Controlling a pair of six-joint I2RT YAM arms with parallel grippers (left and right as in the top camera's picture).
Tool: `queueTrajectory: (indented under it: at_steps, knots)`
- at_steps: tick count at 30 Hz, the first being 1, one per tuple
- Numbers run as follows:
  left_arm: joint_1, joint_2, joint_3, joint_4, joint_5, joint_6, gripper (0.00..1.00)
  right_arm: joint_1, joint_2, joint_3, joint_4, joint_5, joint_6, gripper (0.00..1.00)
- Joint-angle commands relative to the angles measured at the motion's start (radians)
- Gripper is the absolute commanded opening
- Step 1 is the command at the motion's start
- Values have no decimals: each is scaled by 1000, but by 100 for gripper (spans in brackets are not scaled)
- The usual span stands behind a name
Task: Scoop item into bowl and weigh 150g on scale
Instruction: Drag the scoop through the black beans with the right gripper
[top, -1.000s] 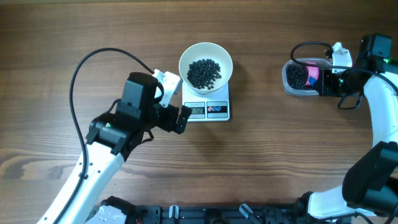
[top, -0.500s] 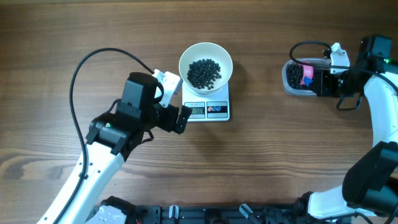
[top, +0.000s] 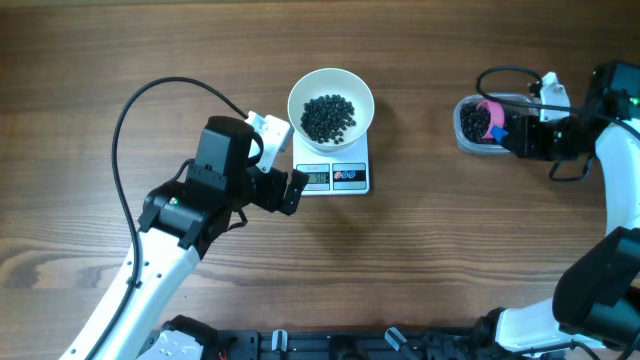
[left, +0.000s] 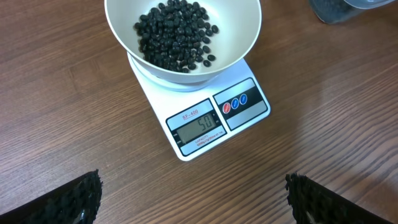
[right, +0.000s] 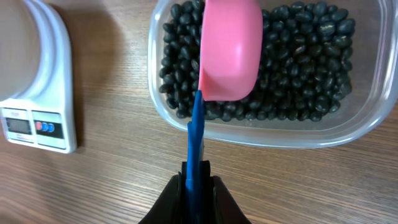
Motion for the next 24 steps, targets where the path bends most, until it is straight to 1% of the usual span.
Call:
queueTrajectory:
  at_steps: [1,11,18,24]
  knots:
    - [-5,3,-6,3,16,1,100,-11,16,-5,-3,-107,-27,4]
    - [-5,3,-6,3,16,1,100,-14,16,-5,-5,-107,-23,4]
    - [-5,3,-6,3,16,2,100,-48,16,-5,-9,-109,-19,4]
    - [-5,3,-6,3,16,1,100,-91,16,-5,-11,-198,-22,4]
